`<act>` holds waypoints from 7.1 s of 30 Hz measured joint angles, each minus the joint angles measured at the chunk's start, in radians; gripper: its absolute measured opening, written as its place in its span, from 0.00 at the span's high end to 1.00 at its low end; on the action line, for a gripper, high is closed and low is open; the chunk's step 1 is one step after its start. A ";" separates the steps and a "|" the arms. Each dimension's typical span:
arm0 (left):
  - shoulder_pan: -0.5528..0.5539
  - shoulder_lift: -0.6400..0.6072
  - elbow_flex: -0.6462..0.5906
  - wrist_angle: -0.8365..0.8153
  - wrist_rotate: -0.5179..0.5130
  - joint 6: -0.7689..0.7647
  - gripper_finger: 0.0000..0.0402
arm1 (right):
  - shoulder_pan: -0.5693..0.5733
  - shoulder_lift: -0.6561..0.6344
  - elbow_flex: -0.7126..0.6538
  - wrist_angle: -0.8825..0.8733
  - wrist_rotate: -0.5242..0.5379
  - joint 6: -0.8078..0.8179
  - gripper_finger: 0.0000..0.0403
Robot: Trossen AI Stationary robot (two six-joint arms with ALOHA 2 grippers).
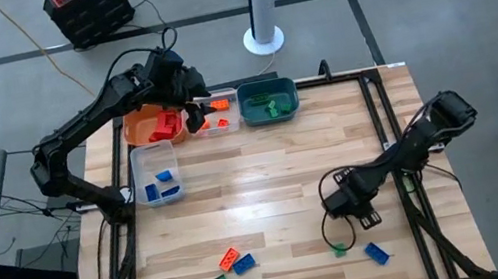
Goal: Sort blocks
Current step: Put the blue game piece into the bottom transparent bin
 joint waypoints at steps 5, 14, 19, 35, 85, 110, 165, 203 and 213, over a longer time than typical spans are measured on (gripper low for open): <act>0.007 0.000 0.000 -0.002 0.009 -0.041 0.43 | -0.075 0.006 0.065 -0.017 -0.006 -0.029 0.72; 0.047 -0.001 -0.048 0.013 0.145 0.087 0.43 | -0.388 -0.072 0.217 0.146 0.176 -0.080 0.79; 0.059 0.000 -0.178 0.119 0.201 0.072 0.43 | -0.563 -0.091 0.305 0.425 0.180 -0.077 0.75; -0.062 0.000 -0.264 0.507 0.322 -0.118 0.43 | -0.696 -0.084 0.438 1.192 0.118 -0.073 0.74; -0.017 -0.404 -0.605 -0.486 -0.157 -0.536 0.69 | -0.762 -0.144 0.438 0.579 -0.033 0.052 0.28; 0.039 -0.300 -0.400 -0.120 -0.210 -0.163 0.37 | -0.302 0.015 0.489 0.175 -0.130 0.037 0.28; 0.045 -0.247 -0.276 -0.016 -0.041 -0.079 0.38 | 0.222 0.088 0.130 0.154 -0.538 1.356 0.28; 0.068 -0.247 -0.276 -0.013 0.080 -0.096 0.38 | 0.051 0.155 0.141 0.125 -0.386 1.082 0.78; 0.113 -0.238 -0.382 0.191 0.264 -0.080 0.38 | -0.306 -0.091 0.141 0.053 -0.025 0.906 0.78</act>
